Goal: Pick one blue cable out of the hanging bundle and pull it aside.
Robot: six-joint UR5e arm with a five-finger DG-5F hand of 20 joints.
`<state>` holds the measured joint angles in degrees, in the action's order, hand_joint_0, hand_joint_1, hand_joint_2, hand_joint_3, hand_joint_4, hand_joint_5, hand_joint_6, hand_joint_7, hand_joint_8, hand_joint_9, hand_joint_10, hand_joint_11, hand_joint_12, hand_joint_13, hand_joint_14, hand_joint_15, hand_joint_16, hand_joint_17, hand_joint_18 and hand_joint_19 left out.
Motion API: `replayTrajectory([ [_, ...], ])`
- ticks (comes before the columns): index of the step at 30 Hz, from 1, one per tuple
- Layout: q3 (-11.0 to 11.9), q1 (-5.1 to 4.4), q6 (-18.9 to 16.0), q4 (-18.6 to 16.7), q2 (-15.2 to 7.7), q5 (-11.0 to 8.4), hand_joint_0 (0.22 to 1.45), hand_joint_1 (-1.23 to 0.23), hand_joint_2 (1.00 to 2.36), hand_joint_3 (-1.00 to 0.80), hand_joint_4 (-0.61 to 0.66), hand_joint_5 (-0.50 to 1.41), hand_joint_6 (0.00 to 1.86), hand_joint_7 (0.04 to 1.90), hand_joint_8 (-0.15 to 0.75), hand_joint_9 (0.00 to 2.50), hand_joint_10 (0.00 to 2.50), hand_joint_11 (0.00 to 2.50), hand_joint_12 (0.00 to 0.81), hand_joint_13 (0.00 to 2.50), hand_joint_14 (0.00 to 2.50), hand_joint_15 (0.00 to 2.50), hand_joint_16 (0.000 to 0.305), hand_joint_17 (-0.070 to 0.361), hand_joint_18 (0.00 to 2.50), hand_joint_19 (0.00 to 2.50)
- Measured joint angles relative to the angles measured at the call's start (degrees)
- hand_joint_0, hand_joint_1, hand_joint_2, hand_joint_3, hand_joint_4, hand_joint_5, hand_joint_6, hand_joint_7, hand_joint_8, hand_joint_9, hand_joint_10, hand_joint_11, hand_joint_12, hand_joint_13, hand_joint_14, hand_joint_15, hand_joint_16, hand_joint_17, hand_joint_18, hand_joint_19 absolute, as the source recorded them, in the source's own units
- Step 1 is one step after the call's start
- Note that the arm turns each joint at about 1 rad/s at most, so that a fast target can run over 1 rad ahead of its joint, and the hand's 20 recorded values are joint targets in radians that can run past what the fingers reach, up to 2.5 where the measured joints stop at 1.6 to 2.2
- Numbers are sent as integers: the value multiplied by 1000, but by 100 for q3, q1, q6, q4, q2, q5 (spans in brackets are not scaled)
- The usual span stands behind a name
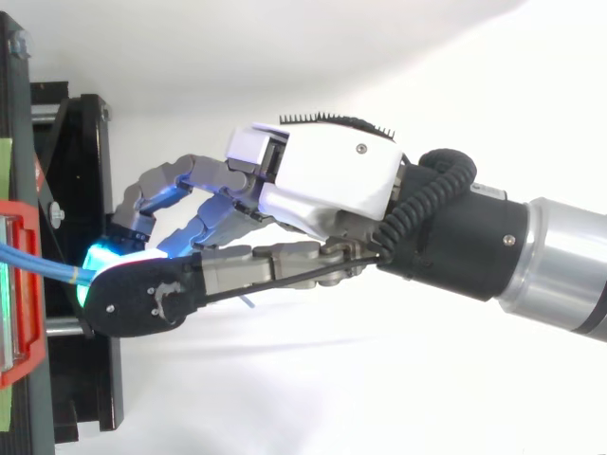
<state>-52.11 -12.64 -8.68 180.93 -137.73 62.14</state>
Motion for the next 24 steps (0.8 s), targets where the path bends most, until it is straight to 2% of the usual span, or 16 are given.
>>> replayTrajectory([
  [3,40,6,20,2,1,0,611,-590,1019,-245,183,-205,882,717,254,822,21,749,281,819,20,513,47,105,552,380],
  [13,108,30,41,4,4,0,584,-597,1015,-330,203,-208,882,697,256,815,20,734,284,815,21,508,47,107,549,379],
  [18,132,33,42,7,9,0,599,-601,1018,-277,186,-207,886,698,255,820,18,741,280,817,20,507,48,107,551,380],
  [24,104,41,88,93,127,-9,619,-639,1021,-199,120,-208,915,683,249,817,18,749,278,817,21,516,47,107,552,388],
])
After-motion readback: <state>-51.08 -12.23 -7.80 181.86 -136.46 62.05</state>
